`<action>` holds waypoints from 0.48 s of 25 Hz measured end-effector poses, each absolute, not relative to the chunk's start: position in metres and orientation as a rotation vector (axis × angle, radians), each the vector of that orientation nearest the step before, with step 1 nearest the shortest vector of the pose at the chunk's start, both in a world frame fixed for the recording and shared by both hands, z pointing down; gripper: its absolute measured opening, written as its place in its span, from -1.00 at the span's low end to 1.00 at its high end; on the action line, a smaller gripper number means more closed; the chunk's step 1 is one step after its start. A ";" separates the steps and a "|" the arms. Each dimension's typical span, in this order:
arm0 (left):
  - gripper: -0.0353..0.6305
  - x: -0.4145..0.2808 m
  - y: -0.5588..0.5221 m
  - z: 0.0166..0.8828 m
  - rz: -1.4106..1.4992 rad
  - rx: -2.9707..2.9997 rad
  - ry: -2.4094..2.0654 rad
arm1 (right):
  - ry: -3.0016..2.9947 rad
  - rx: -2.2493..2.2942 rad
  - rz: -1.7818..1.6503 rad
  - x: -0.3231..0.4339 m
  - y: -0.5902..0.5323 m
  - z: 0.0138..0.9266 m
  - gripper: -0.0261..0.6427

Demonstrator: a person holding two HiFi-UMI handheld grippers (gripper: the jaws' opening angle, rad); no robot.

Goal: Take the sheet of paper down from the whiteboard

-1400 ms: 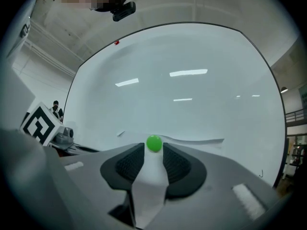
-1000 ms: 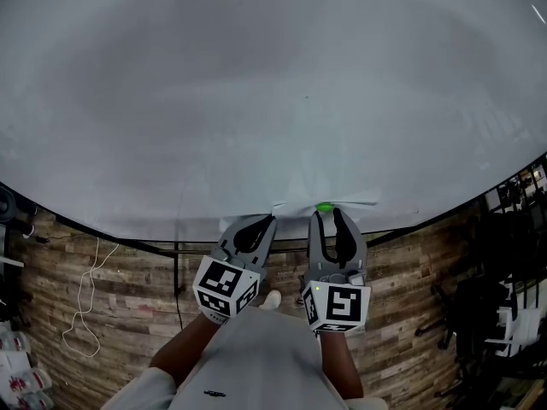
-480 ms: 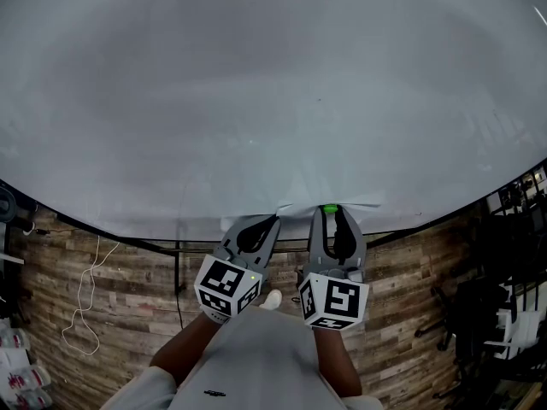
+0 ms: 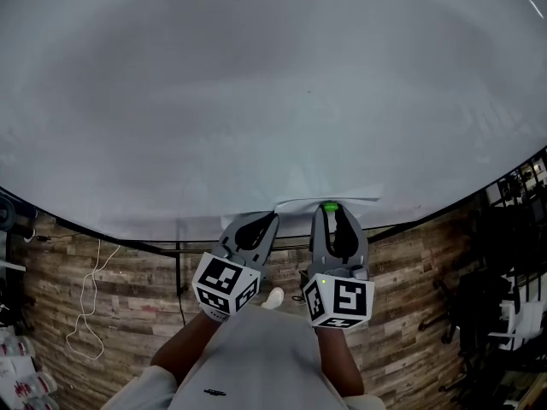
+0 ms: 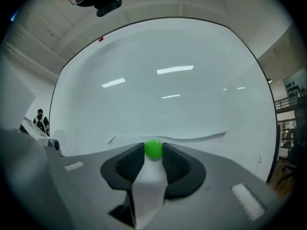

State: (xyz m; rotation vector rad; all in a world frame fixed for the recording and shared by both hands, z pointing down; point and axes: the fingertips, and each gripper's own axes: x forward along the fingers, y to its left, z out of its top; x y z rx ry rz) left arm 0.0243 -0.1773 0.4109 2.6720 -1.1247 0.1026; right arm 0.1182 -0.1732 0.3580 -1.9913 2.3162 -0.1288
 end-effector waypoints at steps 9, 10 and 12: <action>-0.88 0.030 -0.154 0.408 0.126 2.726 -0.983 | 2.227 -2.074 -0.141 0.123 -0.143 0.358 -0.54; -0.88 0.031 -0.149 0.408 0.131 2.734 -0.957 | 2.213 -2.088 -0.139 0.125 -0.138 0.356 -0.54; -0.88 0.034 -0.140 0.410 0.144 2.748 -0.907 | 2.188 -2.117 -0.135 0.129 -0.129 0.355 -0.54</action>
